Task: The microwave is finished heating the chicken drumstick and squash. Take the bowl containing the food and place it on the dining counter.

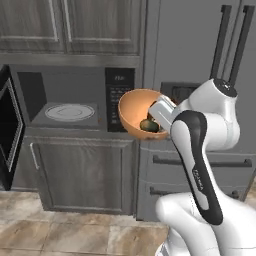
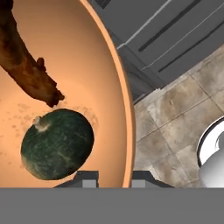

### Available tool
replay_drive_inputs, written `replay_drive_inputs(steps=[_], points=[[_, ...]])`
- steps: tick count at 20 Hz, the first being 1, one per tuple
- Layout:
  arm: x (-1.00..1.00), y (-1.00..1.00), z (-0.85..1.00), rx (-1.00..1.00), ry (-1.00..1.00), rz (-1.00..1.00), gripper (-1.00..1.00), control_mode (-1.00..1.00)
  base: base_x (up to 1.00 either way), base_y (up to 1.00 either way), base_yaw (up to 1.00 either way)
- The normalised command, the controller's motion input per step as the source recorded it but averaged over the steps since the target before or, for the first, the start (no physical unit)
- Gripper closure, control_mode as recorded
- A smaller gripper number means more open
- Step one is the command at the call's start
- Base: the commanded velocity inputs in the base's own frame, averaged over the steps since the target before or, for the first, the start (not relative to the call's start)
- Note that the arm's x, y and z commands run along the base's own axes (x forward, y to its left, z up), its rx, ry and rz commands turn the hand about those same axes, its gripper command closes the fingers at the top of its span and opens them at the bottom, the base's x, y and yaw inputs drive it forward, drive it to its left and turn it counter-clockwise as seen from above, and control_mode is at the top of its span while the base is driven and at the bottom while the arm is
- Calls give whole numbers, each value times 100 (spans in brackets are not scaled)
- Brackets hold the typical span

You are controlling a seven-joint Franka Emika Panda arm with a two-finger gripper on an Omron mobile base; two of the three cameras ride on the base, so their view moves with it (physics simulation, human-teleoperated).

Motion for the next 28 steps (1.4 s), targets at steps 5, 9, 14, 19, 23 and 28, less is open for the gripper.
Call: replay_drive_inputs(steps=[5, 9, 14, 19, 23, 28], points=[[0, 0, 0, 0, 0, 0, 100, 100, -35, -7, 97], [0, 0, 0, 0, 0, 0, 100, 100, -18, -1, 100], [0, 0, 0, 0, 0, 0, 100, 100, -7, -3, 100], [0, 0, 0, 0, 0, 0, 100, 100, 0, 0, 99], [0, 0, 0, 0, 0, 0, 100, 100, 6, 0, 89], [0, 0, 0, 0, 0, 0, 100, 100, 3, 0, 86]])
